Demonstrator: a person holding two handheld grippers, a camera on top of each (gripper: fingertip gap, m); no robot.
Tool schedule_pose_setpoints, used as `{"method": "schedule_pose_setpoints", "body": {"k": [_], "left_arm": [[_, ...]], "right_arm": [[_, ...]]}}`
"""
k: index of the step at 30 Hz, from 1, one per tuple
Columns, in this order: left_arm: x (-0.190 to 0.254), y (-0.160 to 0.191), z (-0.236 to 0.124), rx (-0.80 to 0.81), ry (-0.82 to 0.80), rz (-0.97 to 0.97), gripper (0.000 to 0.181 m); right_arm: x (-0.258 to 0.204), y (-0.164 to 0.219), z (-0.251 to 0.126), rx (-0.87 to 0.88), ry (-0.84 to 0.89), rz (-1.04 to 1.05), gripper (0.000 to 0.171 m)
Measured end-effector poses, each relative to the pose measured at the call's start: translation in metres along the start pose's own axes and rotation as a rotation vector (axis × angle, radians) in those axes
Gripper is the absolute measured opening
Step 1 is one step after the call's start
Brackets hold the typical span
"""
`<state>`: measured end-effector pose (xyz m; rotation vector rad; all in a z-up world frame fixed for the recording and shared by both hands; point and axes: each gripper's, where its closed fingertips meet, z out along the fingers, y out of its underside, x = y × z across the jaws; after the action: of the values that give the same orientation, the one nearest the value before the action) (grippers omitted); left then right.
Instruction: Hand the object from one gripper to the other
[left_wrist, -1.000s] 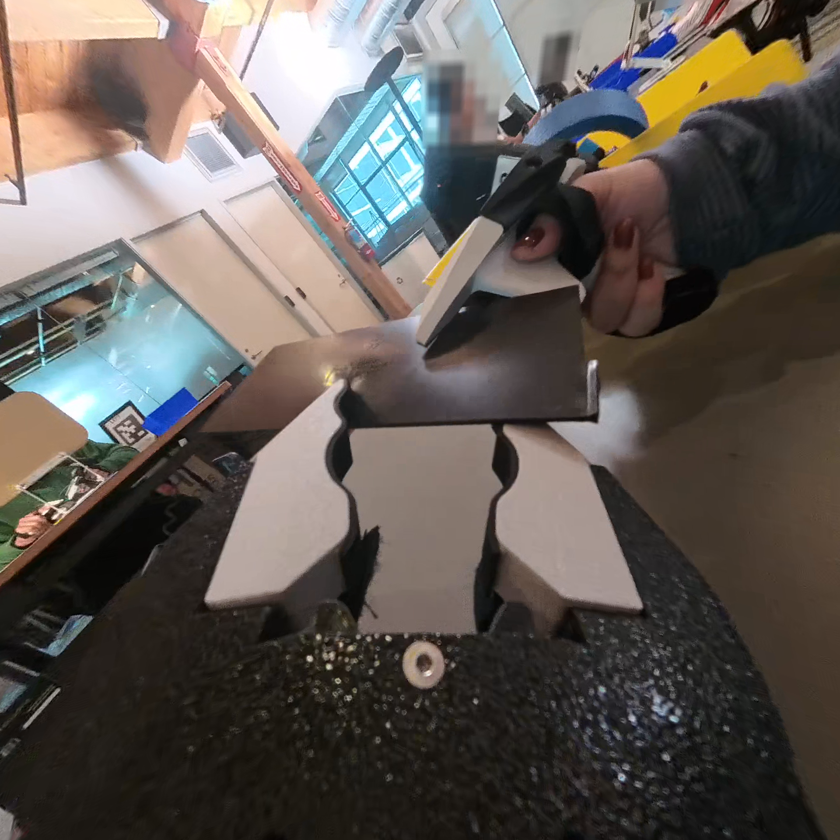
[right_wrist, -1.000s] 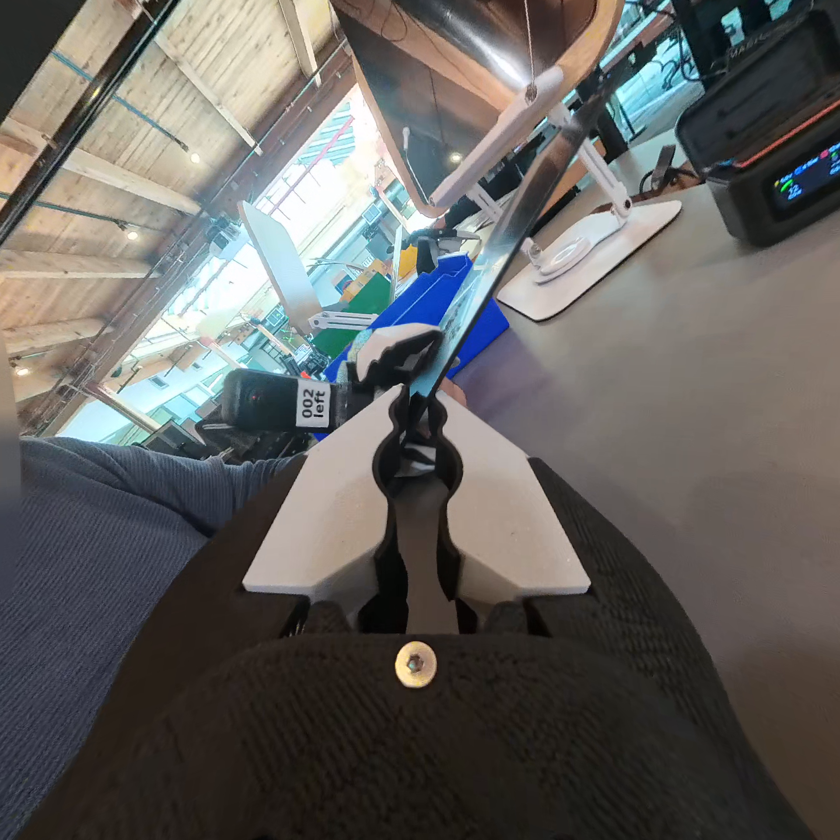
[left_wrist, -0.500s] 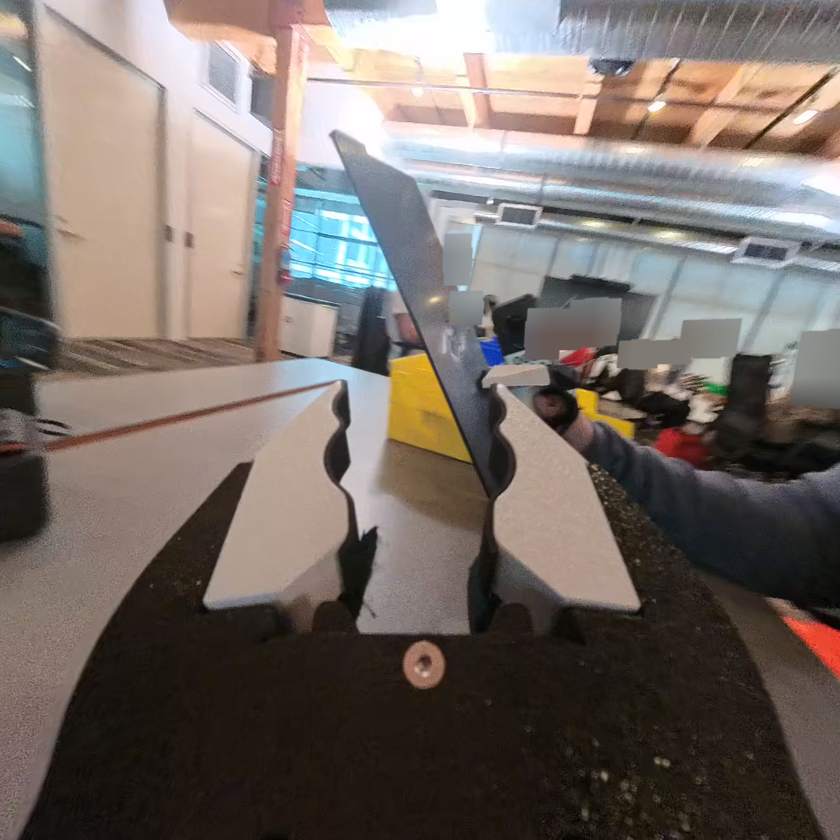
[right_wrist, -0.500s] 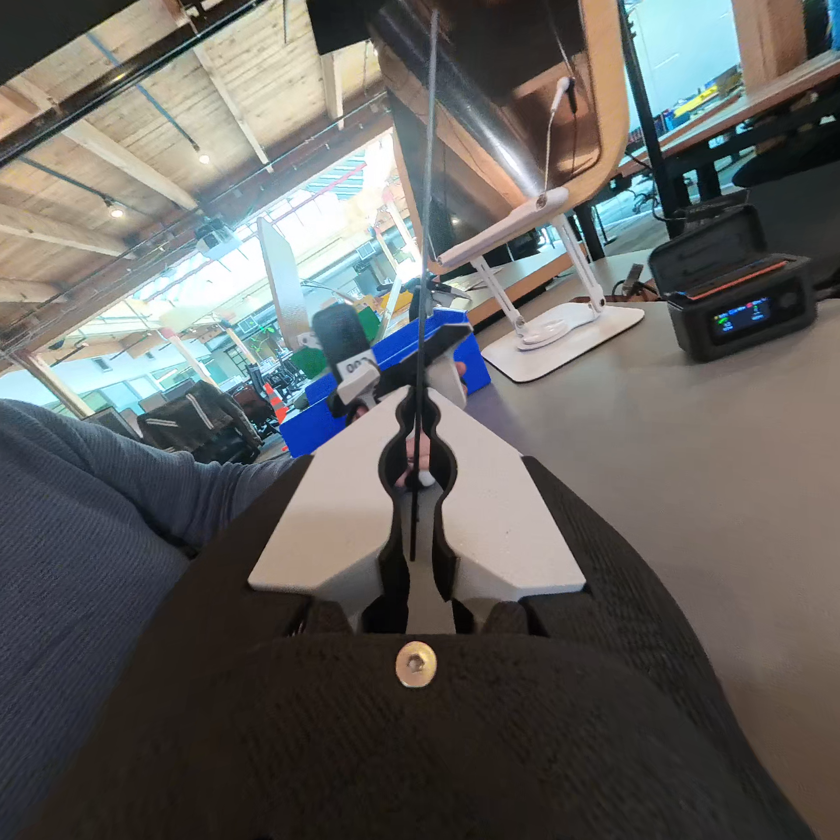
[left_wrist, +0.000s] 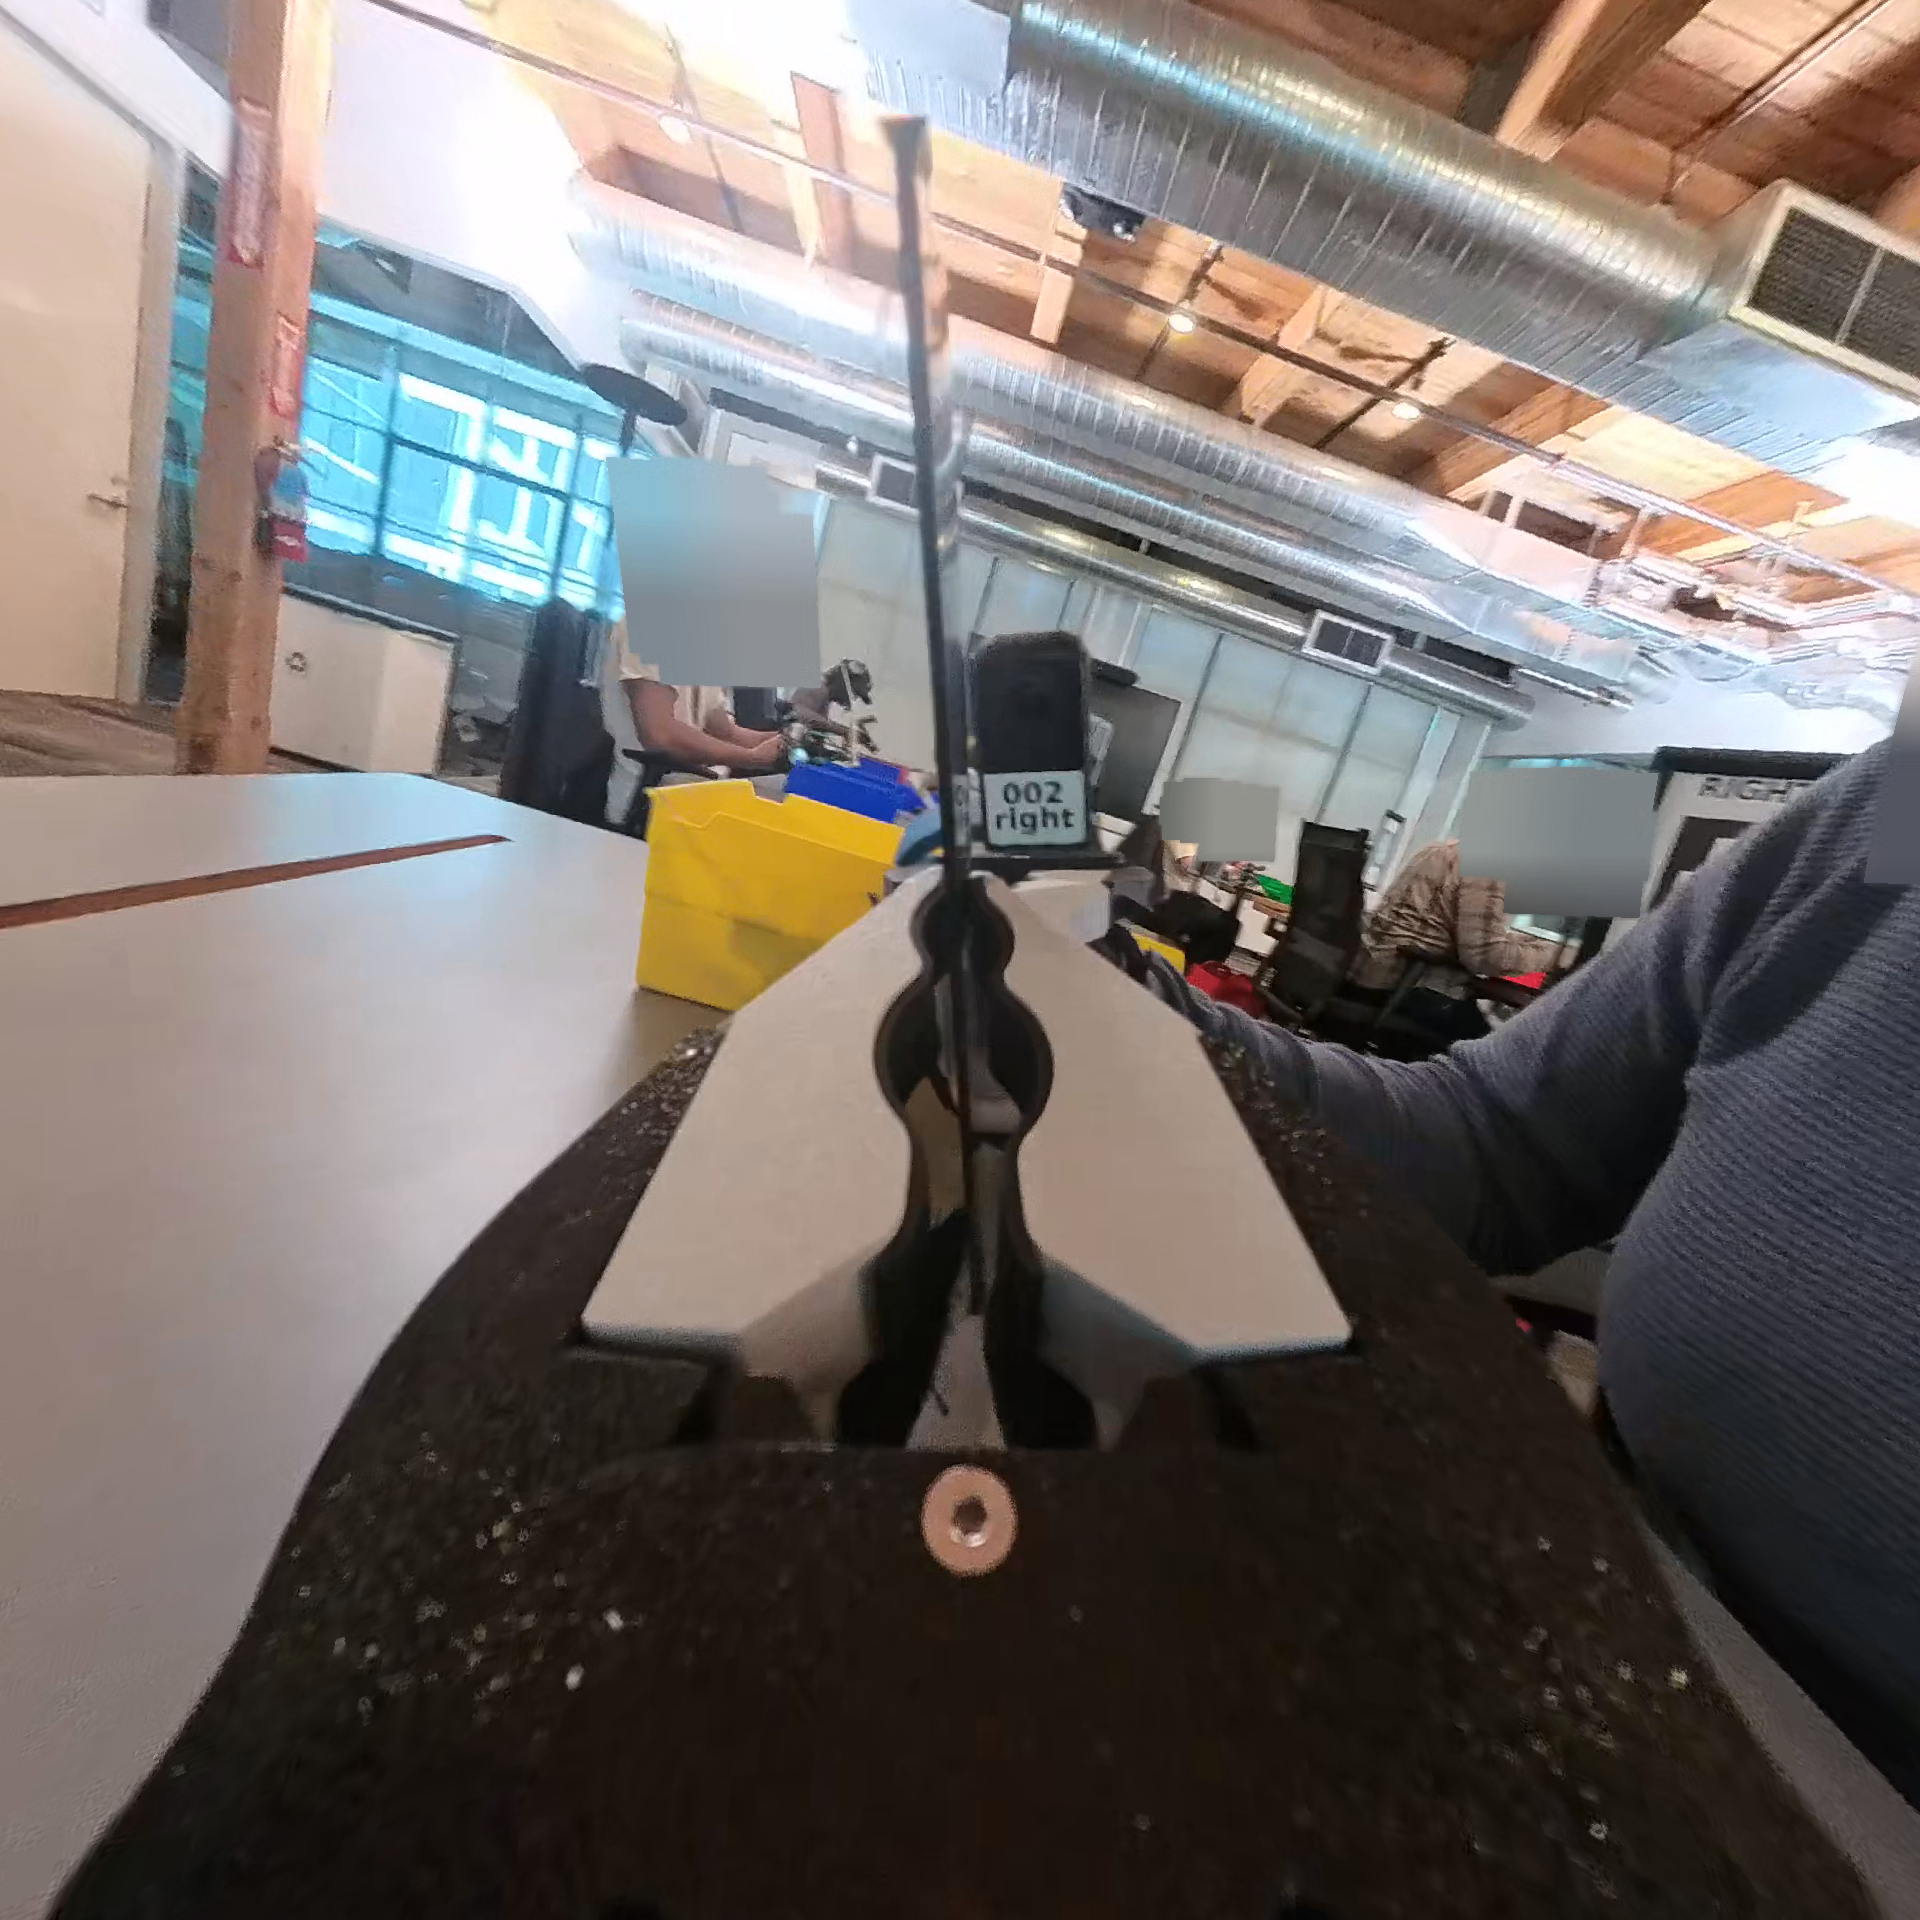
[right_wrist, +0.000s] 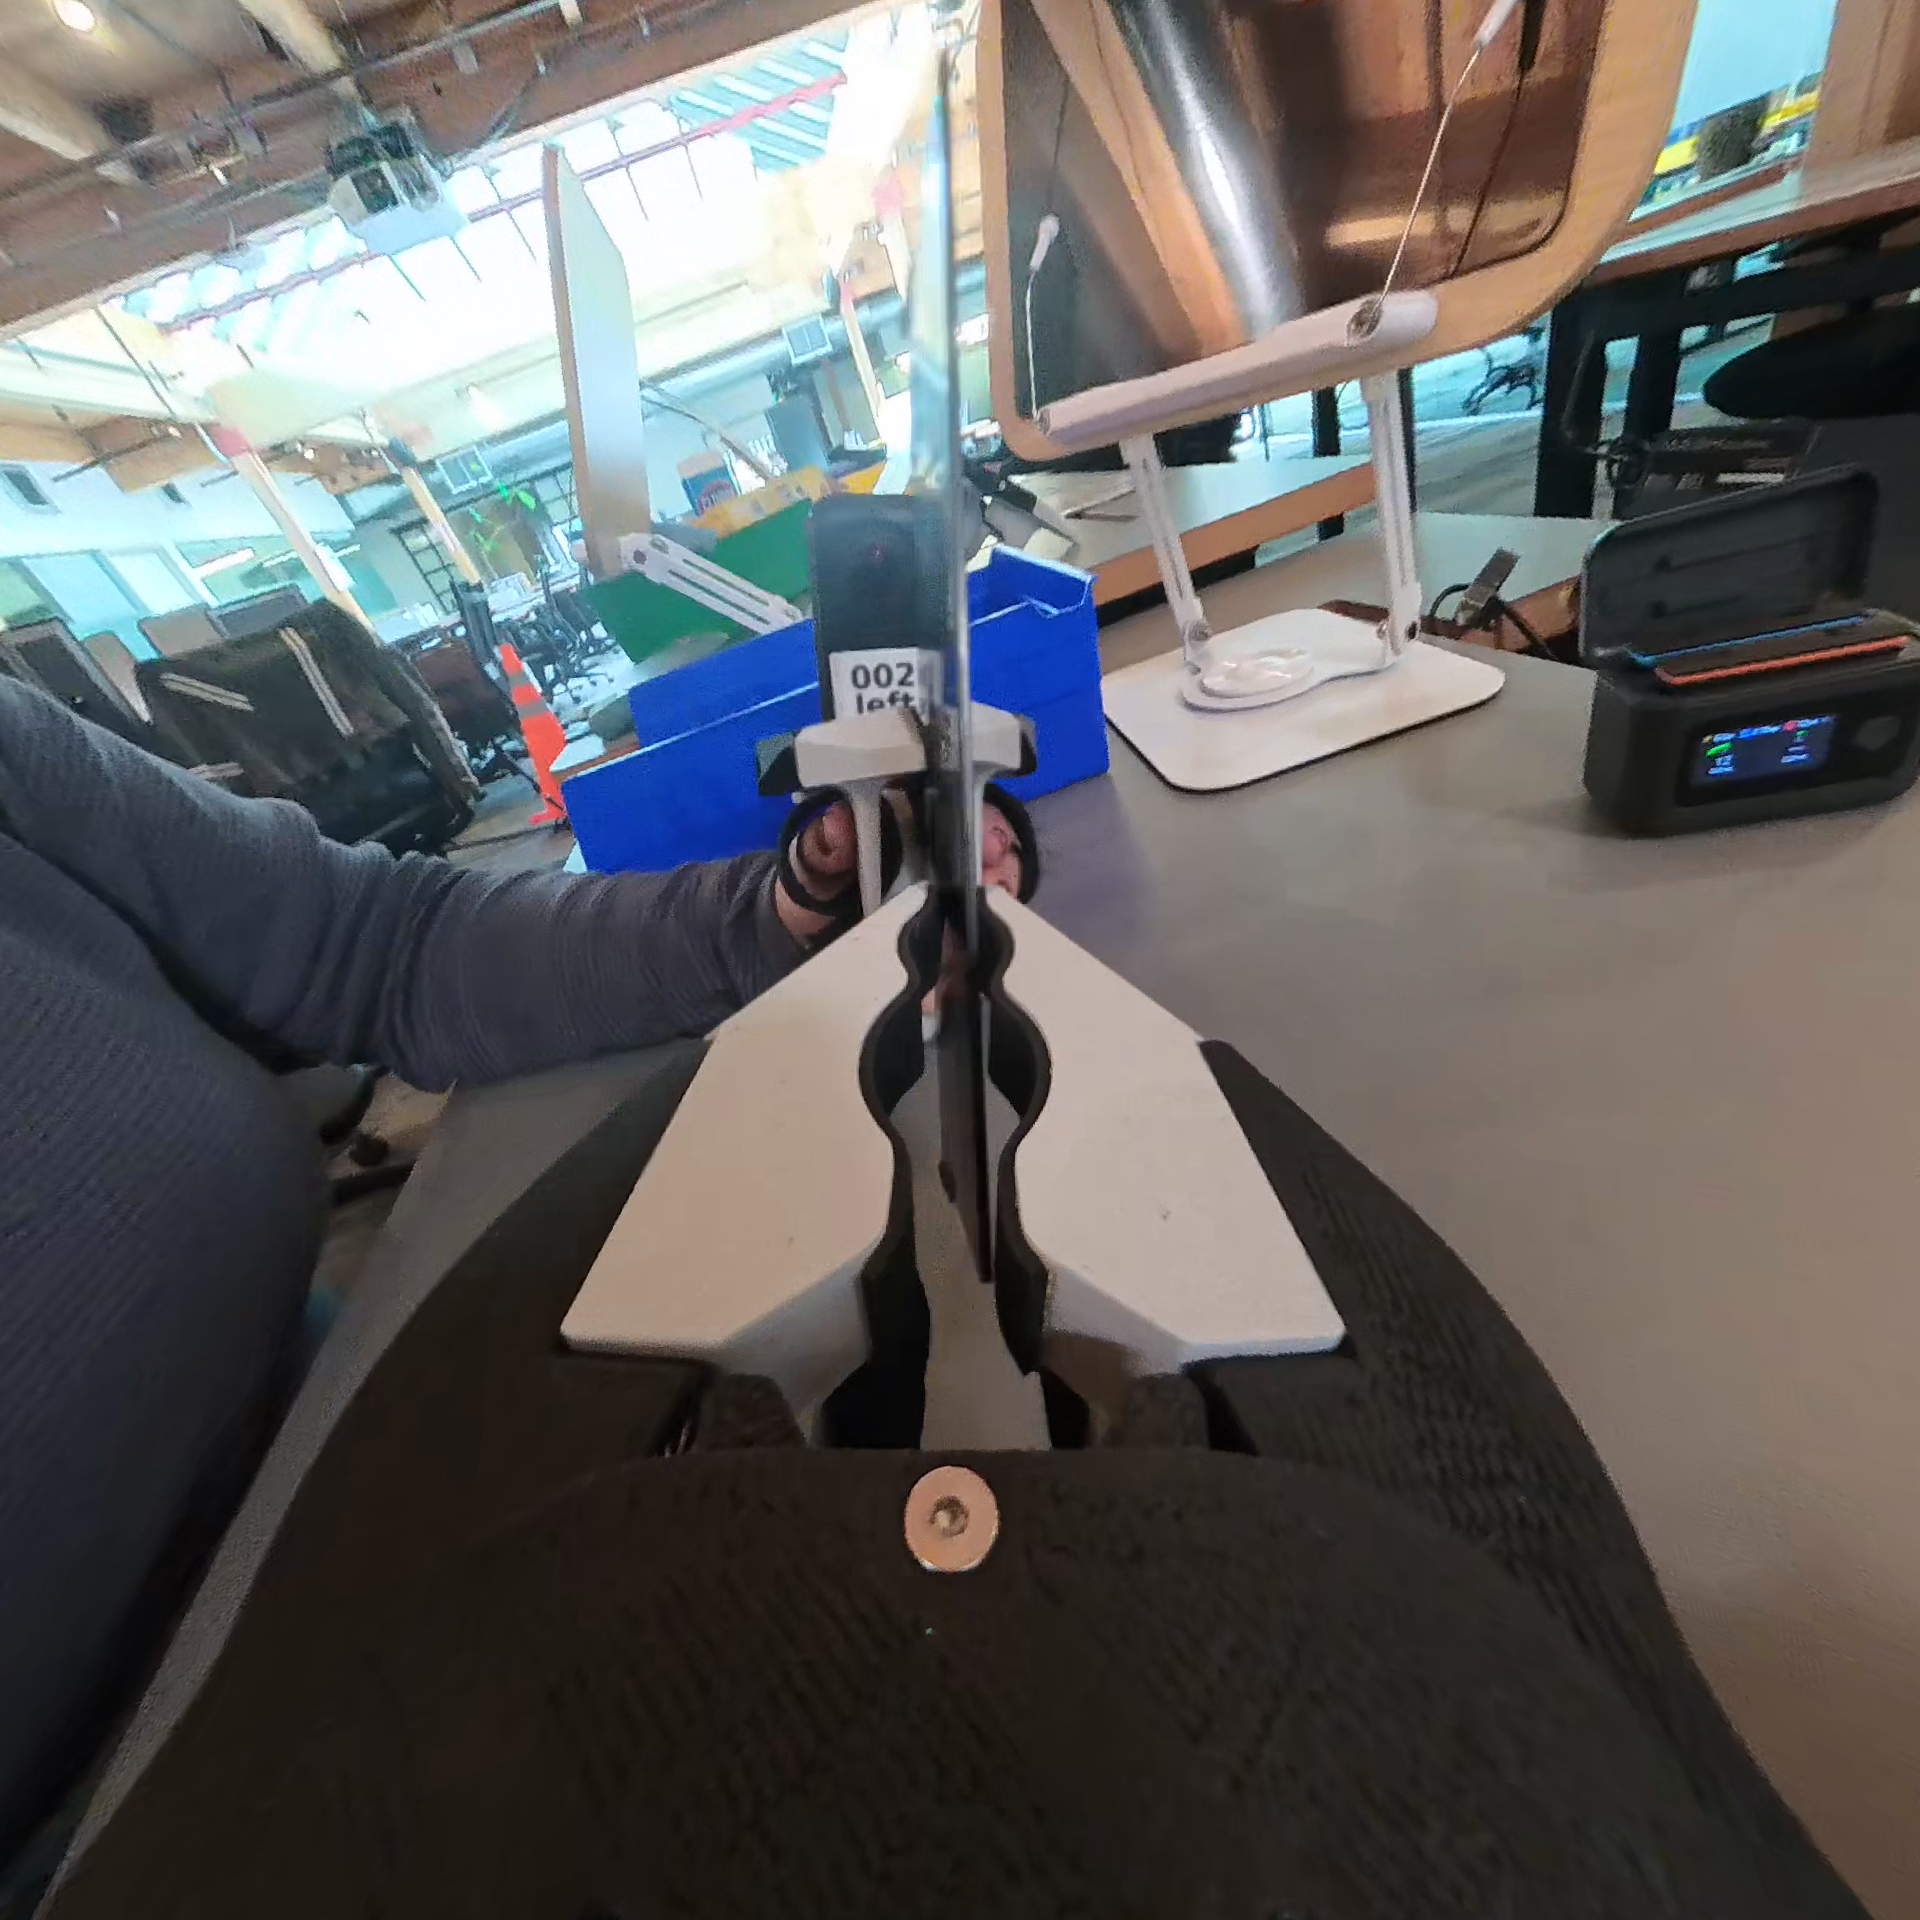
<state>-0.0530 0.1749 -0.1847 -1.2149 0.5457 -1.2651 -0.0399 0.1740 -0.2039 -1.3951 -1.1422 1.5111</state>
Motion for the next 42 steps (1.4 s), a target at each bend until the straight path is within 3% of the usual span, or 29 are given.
{"method": "schedule_pose_setpoints", "body": {"k": [2, 5, 7, 9, 12, 15, 18, 21, 25, 29, 33, 38, 42], "left_arm": [[-0.004, -0.008, -0.001, 0.061, -0.047, 0.042, 0.000], [0.000, -0.038, -0.012, 0.275, -0.031, 0.033, 0.000], [0.003, -0.060, -0.026, 0.459, -0.008, -0.016, 0.000], [0.002, -0.060, -0.028, 0.477, -0.015, -0.022, 0.000], [0.003, -0.054, -0.022, 0.444, -0.010, -0.016, 0.000], [-0.002, -0.047, -0.019, 0.400, -0.030, -0.043, 0.000], [-0.017, -0.043, -0.023, 0.379, -0.102, -0.076, 0.008], [-0.038, -0.049, -0.038, 0.437, -0.209, -0.140, 0.040], [-0.054, -0.046, -0.044, 0.438, -0.208, -0.290, 0.060], [-0.058, -0.040, -0.041, 0.418, -0.127, -0.457, 0.077], [-0.058, -0.039, -0.040, 0.424, -0.058, -0.559, 0.079], [-0.056, -0.038, -0.039, 0.422, -0.011, -0.616, 0.057], [-0.054, -0.035, -0.037, 0.405, 0.002, -0.628, 0.069]], "right_arm": [[0.006, -0.011, -0.001, 0.081, 0.044, -0.004, 0.013], [0.011, -0.026, -0.004, 0.221, 0.059, 0.049, 0.056], [0.006, -0.025, 0.000, 0.255, -0.005, 0.118, 0.060], [-0.001, -0.022, 0.006, 0.277, -0.061, 0.161, 0.056], [-0.006, -0.019, 0.012, 0.299, -0.086, 0.170, 0.038], [-0.008, -0.021, 0.010, 0.316, -0.070, 0.113, 0.000], [-0.003, -0.026, 0.004, 0.316, 0.001, 0.032, 0.000], [0.003, -0.036, -0.007, 0.325, 0.094, -0.070, 0.000], [-0.003, -0.039, -0.012, 0.255, 0.191, -0.332, 0.000], [-0.020, -0.033, -0.005, 0.142, 0.284, -0.722, 0.000], [-0.026, -0.026, 0.000, 0.022, 0.433, -1.159, 0.000], [-0.021, -0.015, 0.004, -0.168, 0.619, -1.721, 0.000], [-0.009, -0.011, 0.003, -0.257, 0.691, -1.832, 0.000]]}}
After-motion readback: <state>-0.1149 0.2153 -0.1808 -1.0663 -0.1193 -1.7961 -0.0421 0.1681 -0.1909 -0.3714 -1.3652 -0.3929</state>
